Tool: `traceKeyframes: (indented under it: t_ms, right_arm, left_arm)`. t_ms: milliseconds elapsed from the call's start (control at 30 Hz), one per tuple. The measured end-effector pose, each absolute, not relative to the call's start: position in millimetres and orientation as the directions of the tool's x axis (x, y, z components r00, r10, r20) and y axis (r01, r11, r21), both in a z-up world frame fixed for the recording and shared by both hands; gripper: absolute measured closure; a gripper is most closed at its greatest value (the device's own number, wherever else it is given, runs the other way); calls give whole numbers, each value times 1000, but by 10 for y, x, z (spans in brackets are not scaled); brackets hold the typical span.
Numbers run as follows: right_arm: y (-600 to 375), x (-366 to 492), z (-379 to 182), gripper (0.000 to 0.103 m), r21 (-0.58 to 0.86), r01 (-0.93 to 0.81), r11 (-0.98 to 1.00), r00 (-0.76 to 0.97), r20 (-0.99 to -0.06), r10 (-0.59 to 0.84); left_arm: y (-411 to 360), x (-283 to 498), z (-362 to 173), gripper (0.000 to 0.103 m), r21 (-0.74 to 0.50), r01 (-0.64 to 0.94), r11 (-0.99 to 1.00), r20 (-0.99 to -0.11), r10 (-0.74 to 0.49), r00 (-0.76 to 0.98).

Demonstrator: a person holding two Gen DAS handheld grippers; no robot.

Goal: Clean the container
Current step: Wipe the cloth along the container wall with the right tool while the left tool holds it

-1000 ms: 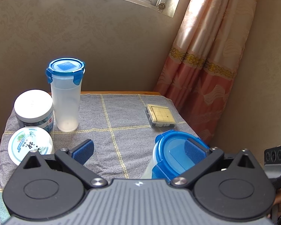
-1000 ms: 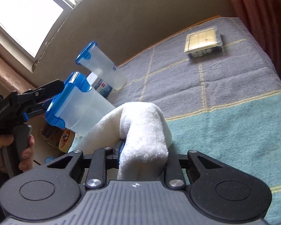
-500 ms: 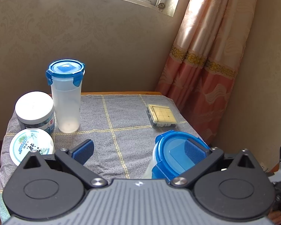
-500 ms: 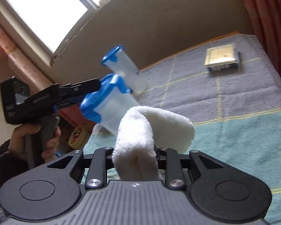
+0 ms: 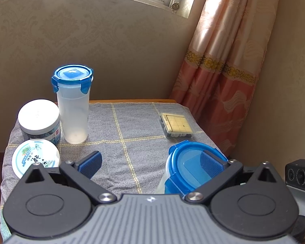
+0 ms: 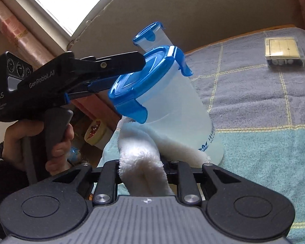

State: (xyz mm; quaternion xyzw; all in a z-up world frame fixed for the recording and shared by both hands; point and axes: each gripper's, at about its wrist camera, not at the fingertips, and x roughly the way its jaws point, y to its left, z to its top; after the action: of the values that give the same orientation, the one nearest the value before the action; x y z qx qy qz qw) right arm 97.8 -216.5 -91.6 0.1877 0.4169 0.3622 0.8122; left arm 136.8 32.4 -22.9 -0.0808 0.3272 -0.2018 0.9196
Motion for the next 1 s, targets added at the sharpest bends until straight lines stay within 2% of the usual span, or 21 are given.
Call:
traceKeyframes:
  t_ms: [667,900,1000]
  right_arm:
    - [-2829,1062,-862,77,585,-293,756,554,-541,633]
    - [-2901,983,-751,76,569,-311,761,574,-525,628]
    - [-2892,913,-708,76,575,-328,750,568,-514,643]
  left_arm:
    - [286,1356,-187,0,-242,328,913,-576,-408,709]
    - [260,1358,-144,1,-204,339,918,-582,-392,713]
    - [272,1388,-107,1,-228,353,907,-578,-418,701]
